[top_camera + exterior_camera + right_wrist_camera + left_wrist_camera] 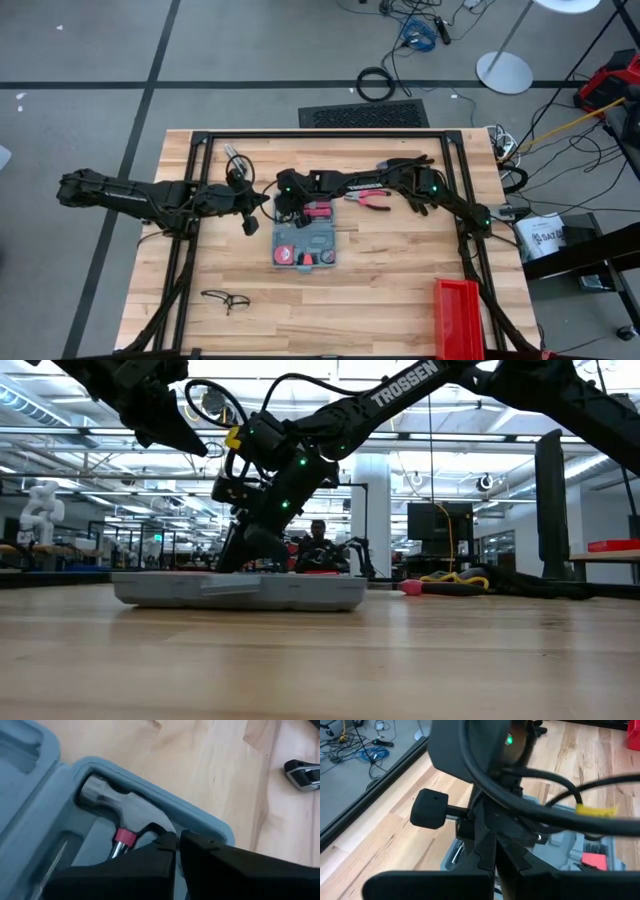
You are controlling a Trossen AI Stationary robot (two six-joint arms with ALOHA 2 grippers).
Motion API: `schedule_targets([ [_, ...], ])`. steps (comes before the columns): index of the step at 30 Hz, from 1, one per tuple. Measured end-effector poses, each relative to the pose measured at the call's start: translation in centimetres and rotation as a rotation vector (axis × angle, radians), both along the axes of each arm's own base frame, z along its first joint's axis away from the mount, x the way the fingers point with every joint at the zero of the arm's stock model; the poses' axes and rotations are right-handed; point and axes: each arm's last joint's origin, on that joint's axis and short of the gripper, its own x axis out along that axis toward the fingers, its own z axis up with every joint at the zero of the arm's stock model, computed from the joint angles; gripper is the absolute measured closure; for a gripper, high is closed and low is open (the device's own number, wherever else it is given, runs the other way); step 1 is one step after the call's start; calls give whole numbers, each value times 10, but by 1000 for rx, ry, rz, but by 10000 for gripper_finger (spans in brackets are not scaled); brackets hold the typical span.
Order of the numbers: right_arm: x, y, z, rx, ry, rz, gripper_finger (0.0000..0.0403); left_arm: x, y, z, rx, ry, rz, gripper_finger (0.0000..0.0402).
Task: Prefit tool cases
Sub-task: Remove the pink hammer from the gray prefit tool case
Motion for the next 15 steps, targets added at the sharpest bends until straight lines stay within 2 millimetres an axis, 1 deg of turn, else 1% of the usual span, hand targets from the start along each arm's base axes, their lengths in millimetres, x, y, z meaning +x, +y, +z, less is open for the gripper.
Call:
schedule_targets([
  [3,1,1,0,-4,-10,-2,400,0,0,0,0,0,0,393],
  [9,0,6,14,6,-42,-17,402,0,0,0,1,3,1,393],
  [15,-1,6,25,6,-57,-18,402,0,0,0,2,4,1,393],
])
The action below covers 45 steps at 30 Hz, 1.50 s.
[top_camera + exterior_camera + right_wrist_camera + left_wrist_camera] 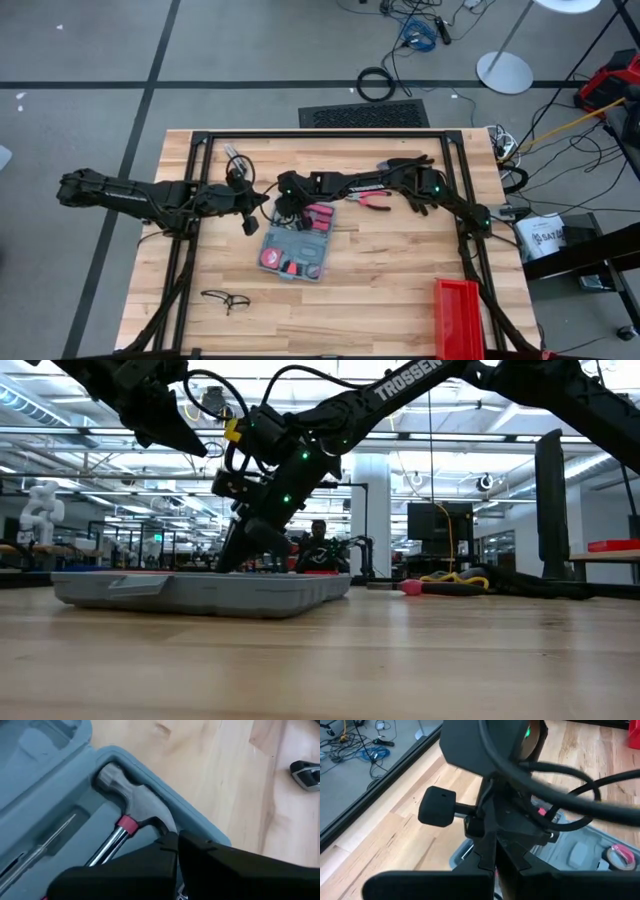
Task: Prefit tool cases
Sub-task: Remove the pink hammer from the gray prefit tool case
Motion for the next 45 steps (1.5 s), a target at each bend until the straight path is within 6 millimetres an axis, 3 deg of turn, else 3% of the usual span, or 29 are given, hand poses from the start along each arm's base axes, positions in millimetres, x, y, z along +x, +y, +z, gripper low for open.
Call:
schedule_targets([
  [19,1,-1,4,0,-21,-25,402,0,0,0,2,0,3,393],
  [35,5,-2,-9,-1,-23,-34,311,0,0,0,2,-2,4,393],
  [40,6,-6,-20,9,-7,-35,322,0,0,0,2,-3,4,393],
  [45,4,-11,-23,61,10,-36,373,0,0,0,2,-4,4,393],
])
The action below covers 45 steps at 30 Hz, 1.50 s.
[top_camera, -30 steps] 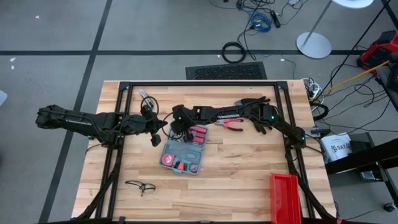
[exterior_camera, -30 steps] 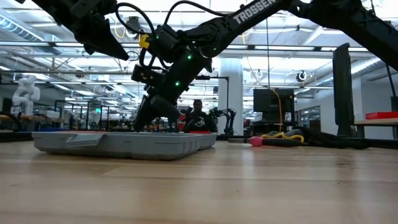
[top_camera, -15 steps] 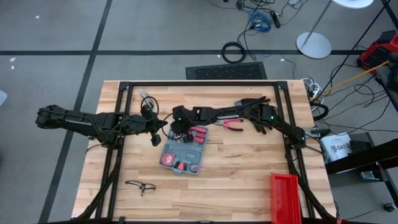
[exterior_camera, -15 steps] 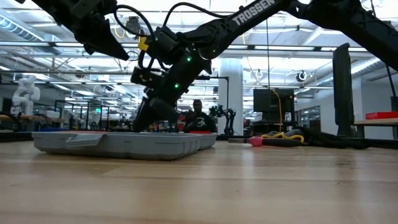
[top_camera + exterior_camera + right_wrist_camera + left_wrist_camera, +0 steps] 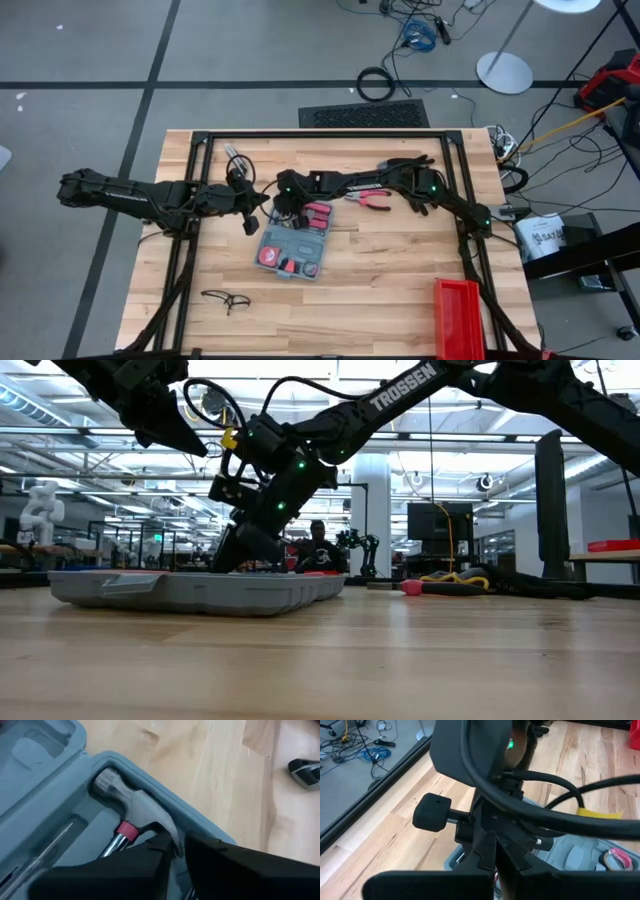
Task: Prefit tool cases
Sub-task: Remove the pink hammer from the gray prefit tool case
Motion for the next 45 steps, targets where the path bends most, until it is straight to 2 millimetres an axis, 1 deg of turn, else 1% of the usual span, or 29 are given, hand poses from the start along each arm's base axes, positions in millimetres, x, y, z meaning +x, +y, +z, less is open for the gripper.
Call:
schedule_targets([
  [2,-1,-3,-1,13,2,9,392,0,0,0,0,-2,0,393],
  [6,-1,-6,-1,28,-6,4,399,0,0,0,0,-1,0,393],
  [11,-4,-3,14,52,-17,-3,401,0,0,0,0,0,0,393],
  [15,-6,0,33,46,-46,8,403,0,0,0,0,-1,1,393],
  [17,-6,2,38,44,-66,13,402,0,0,0,0,-1,1,393],
  [24,-6,4,38,45,-56,13,402,0,0,0,0,0,1,393],
  [32,-8,4,52,47,-78,12,402,0,0,0,0,0,1,393],
  [35,-9,3,51,34,-61,-3,402,0,0,0,0,0,1,393],
  [38,-10,2,51,-20,-48,-29,402,0,0,0,0,0,1,393],
  [45,-11,1,50,4,-41,-48,402,0,0,0,0,0,1,393],
])
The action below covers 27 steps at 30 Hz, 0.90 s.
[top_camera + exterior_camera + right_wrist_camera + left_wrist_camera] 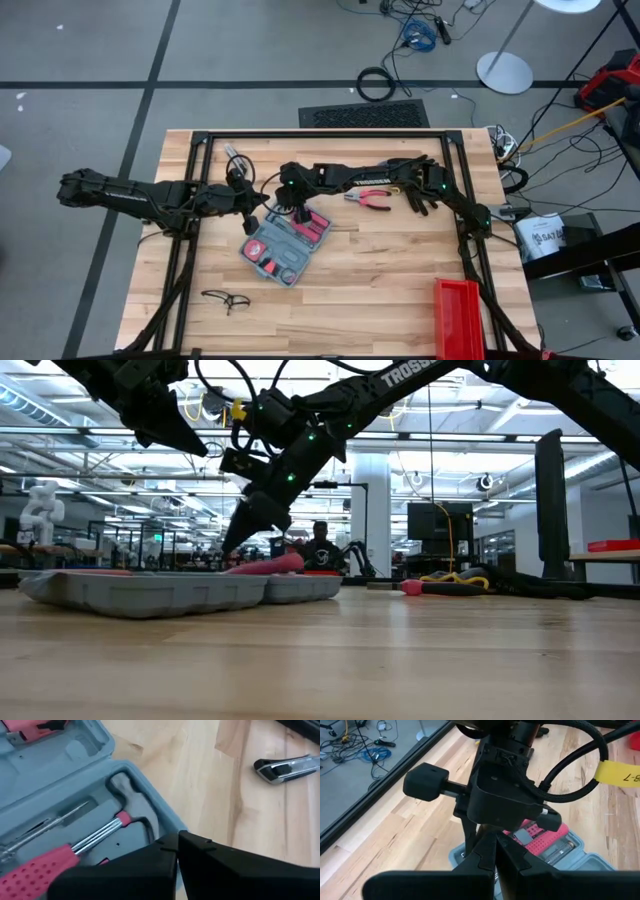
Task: Prefit tool cases
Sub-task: Remove the pink hammer from the gray prefit tool case
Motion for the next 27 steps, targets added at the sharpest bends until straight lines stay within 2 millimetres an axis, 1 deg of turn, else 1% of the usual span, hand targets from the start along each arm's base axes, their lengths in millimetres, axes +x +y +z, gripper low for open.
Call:
schedule_targets([
  [3,0,0,0,37,-1,21,392,0,0,0,0,0,0,393],
  [7,0,0,-1,35,3,22,354,0,0,0,0,0,0,393],
  [10,1,0,-8,34,11,19,322,0,0,0,0,0,0,393],
  [14,5,-2,-14,35,-14,14,296,0,0,0,0,-1,0,393],
  [16,5,-2,-15,37,-13,13,291,0,0,0,0,-1,0,393],
  [19,8,-3,-22,39,-18,10,290,0,0,0,0,-4,0,393],
  [27,11,-3,-39,55,-3,2,303,0,0,1,6,-5,-4,393],
])
